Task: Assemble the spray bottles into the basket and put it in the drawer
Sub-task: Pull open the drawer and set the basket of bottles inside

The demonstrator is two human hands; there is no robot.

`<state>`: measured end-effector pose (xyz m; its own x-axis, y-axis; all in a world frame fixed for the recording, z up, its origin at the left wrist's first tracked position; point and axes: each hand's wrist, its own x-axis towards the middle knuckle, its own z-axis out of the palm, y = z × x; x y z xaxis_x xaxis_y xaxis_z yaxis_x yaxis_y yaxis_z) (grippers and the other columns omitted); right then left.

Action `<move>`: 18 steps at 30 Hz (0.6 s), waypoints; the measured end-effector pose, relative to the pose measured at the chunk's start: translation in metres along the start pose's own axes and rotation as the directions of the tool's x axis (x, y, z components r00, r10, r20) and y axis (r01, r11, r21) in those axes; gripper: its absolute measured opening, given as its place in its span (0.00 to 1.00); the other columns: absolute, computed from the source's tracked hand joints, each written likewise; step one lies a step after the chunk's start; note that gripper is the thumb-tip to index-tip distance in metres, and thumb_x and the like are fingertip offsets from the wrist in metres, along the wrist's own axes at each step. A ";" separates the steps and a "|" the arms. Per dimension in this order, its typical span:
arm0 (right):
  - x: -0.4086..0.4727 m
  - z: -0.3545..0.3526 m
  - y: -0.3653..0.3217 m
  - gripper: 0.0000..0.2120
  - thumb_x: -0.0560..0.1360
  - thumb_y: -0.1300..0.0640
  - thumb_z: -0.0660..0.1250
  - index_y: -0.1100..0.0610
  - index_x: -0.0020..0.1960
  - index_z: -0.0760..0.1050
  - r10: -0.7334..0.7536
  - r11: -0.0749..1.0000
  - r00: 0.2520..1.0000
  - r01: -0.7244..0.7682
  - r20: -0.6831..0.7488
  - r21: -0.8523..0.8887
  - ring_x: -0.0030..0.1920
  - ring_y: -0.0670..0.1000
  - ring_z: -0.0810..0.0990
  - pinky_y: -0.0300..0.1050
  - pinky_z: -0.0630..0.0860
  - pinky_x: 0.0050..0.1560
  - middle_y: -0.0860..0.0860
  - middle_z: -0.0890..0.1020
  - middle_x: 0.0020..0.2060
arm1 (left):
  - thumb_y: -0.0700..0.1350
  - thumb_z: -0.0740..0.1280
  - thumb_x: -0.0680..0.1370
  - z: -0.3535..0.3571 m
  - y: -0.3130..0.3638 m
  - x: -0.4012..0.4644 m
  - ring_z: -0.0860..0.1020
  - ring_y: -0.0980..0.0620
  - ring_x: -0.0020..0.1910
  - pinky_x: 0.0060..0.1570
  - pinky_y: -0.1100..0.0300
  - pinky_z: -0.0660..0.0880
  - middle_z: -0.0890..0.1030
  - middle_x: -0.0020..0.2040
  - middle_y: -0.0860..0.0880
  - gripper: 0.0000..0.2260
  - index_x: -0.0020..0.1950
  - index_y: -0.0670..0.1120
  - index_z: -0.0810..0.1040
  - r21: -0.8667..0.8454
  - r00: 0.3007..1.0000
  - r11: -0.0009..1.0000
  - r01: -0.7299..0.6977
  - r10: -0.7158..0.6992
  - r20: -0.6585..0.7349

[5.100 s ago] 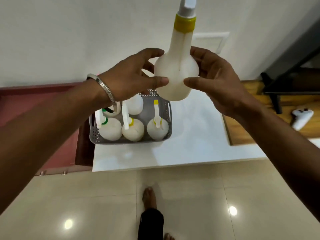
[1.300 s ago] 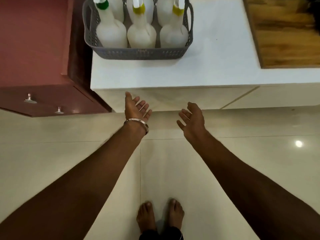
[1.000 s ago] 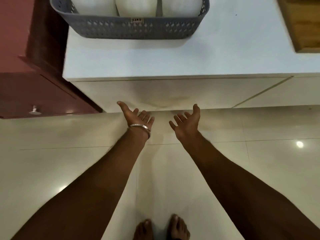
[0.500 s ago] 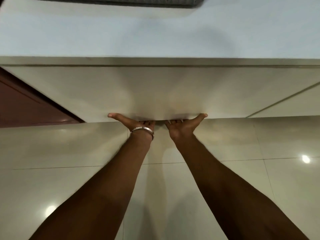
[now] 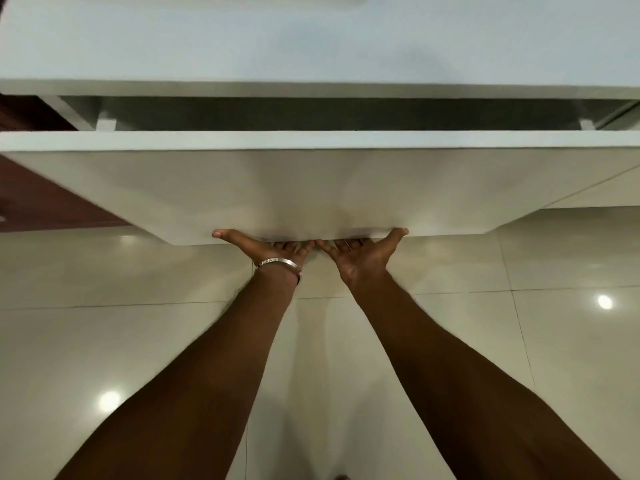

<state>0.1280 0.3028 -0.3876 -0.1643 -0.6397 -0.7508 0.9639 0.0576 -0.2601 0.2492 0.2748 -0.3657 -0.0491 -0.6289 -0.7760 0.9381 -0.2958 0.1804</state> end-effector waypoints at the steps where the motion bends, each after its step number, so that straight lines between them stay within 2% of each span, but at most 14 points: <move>1: -0.005 -0.006 0.002 0.51 0.67 0.20 0.53 0.54 0.77 0.60 -0.003 1.000 1.000 0.003 -0.007 0.004 0.66 0.66 0.71 0.77 0.74 0.54 0.60 0.71 0.68 | 0.81 0.56 0.59 -0.007 -0.001 -0.005 0.66 0.36 0.71 0.60 0.23 0.62 0.66 0.74 0.43 0.51 0.75 0.53 0.62 0.000 1.000 1.000 0.001 -0.001 -0.001; 3: -0.017 -0.019 0.006 0.51 0.67 0.20 0.53 0.54 0.78 0.60 -0.007 1.000 1.000 0.007 -0.021 0.005 0.60 0.66 0.74 0.75 0.76 0.49 0.60 0.73 0.62 | 0.81 0.55 0.60 -0.021 -0.004 -0.018 0.65 0.36 0.71 0.59 0.23 0.62 0.65 0.74 0.44 0.50 0.75 0.55 0.61 0.010 1.000 1.000 -0.005 0.005 0.001; 5: -0.030 -0.033 0.010 0.51 0.67 0.20 0.52 0.53 0.78 0.59 -0.003 1.000 1.000 0.003 -0.031 0.003 0.57 0.65 0.74 0.76 0.76 0.49 0.60 0.74 0.58 | 0.81 0.54 0.61 -0.036 -0.007 -0.030 0.64 0.36 0.72 0.59 0.22 0.61 0.64 0.75 0.44 0.49 0.76 0.55 0.60 0.009 1.000 1.000 -0.007 0.007 0.002; 8: -0.050 -0.054 0.017 0.51 0.67 0.20 0.51 0.54 0.78 0.58 0.006 1.000 0.999 -0.006 -0.051 0.000 0.62 0.66 0.72 0.77 0.72 0.55 0.59 0.74 0.57 | 0.81 0.53 0.61 -0.059 -0.012 -0.050 0.62 0.36 0.73 0.60 0.22 0.60 0.62 0.76 0.44 0.49 0.77 0.55 0.58 -0.006 1.000 1.000 0.005 -0.005 -0.016; 11: -0.069 -0.075 0.022 0.51 0.68 0.20 0.50 0.55 0.78 0.58 0.017 1.000 0.997 -0.017 -0.079 0.006 0.69 0.67 0.69 0.76 0.73 0.53 0.60 0.74 0.59 | 0.81 0.51 0.62 -0.080 -0.016 -0.070 0.61 0.37 0.74 0.62 0.23 0.59 0.61 0.77 0.45 0.49 0.77 0.55 0.58 -0.007 1.000 1.000 0.015 -0.015 -0.021; 15: -0.094 -0.104 0.031 0.52 0.68 0.20 0.49 0.57 0.78 0.59 0.026 1.000 0.995 -0.025 -0.093 0.009 0.69 0.67 0.69 0.75 0.74 0.51 0.60 0.73 0.63 | 0.81 0.51 0.63 -0.110 -0.021 -0.092 0.60 0.37 0.75 0.64 0.24 0.57 0.60 0.77 0.44 0.50 0.78 0.55 0.55 -0.011 0.999 1.000 0.016 -0.016 -0.030; 18: -0.111 -0.124 0.035 0.51 0.69 0.20 0.49 0.56 0.78 0.59 0.022 1.000 0.997 -0.021 -0.080 0.016 0.70 0.67 0.69 0.76 0.72 0.54 0.60 0.72 0.67 | 0.81 0.51 0.62 -0.133 -0.027 -0.107 0.60 0.36 0.74 0.64 0.24 0.58 0.60 0.77 0.44 0.50 0.78 0.55 0.56 0.003 1.000 1.000 0.006 -0.006 -0.023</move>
<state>0.1543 0.4708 -0.3889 -0.1592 -0.5748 -0.8027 0.9703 0.0589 -0.2347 0.2752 0.4455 -0.3679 -0.0467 -0.6108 -0.7904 0.9366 -0.3018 0.1780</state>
